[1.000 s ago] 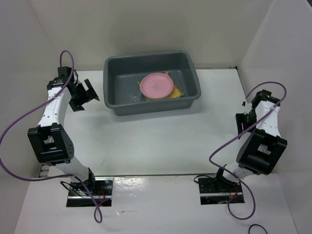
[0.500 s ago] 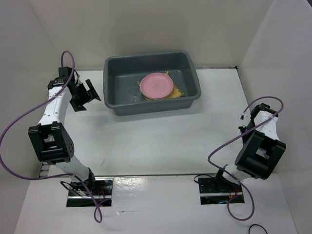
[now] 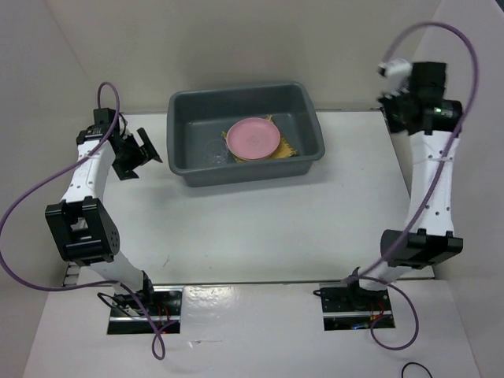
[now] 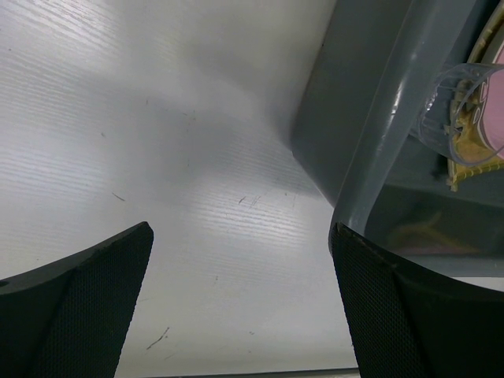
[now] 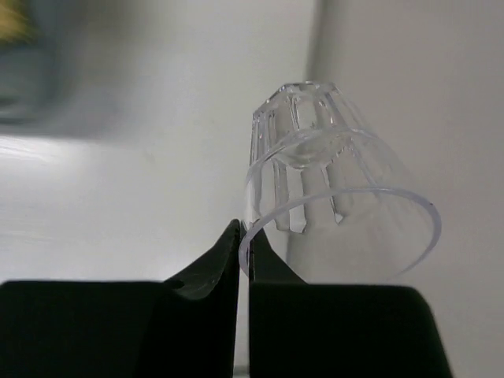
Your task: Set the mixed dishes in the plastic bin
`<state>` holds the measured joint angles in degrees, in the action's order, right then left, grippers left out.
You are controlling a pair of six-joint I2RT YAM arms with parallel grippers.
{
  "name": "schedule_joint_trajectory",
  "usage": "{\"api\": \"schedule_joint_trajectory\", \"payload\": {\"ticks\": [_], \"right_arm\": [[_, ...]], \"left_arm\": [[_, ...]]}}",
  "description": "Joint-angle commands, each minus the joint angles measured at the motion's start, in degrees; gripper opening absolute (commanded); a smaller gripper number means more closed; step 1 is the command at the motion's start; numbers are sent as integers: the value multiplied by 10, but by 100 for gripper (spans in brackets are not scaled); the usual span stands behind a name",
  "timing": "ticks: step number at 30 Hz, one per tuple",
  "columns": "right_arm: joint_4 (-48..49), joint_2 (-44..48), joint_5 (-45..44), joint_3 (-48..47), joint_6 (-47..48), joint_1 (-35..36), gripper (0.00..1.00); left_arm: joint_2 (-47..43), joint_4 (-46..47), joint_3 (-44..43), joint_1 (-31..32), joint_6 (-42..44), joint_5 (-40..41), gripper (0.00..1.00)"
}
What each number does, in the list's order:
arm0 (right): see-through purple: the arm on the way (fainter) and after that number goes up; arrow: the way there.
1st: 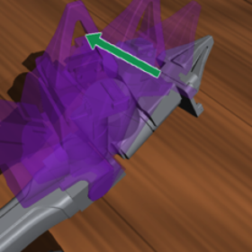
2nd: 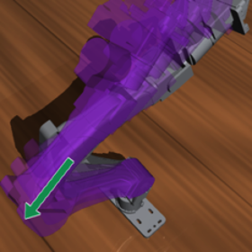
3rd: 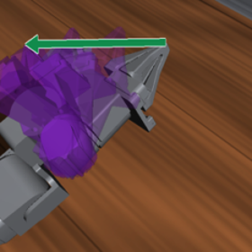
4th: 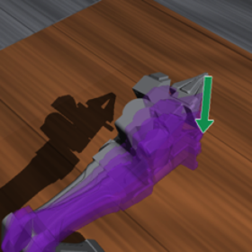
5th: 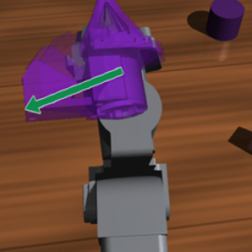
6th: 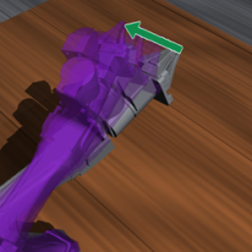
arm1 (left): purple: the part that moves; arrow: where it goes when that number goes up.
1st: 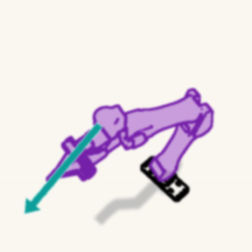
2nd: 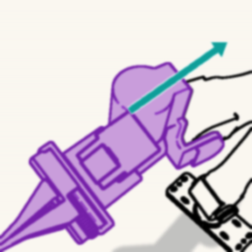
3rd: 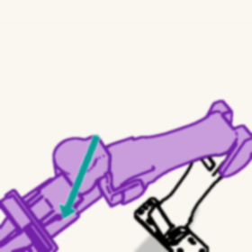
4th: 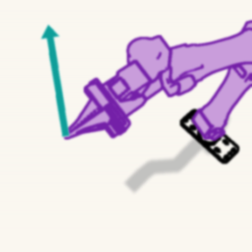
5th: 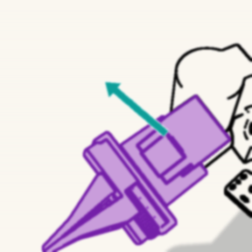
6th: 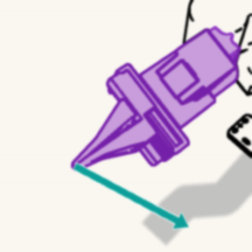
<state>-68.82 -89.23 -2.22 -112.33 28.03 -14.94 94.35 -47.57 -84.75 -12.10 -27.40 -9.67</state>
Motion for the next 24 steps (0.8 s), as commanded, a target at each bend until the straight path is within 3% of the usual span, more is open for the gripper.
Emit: {"api": "schedule_joint_trajectory", "payload": {"ticks": [1,6,13,24], "right_arm": [[-57,-27,35,-143,-11,185,0],[-57,-208,95,-375,-18,329,0],[-57,-486,205,-668,-2,406,0],[153,-605,173,-631,-4,519,0]], "left_arm": [[-28,18,6,-6,-4,3,100],[-41,29,37,-11,-9,3,100],[-66,54,83,-11,-20,-3,100],[-79,48,109,-16,-19,15,100]]}}
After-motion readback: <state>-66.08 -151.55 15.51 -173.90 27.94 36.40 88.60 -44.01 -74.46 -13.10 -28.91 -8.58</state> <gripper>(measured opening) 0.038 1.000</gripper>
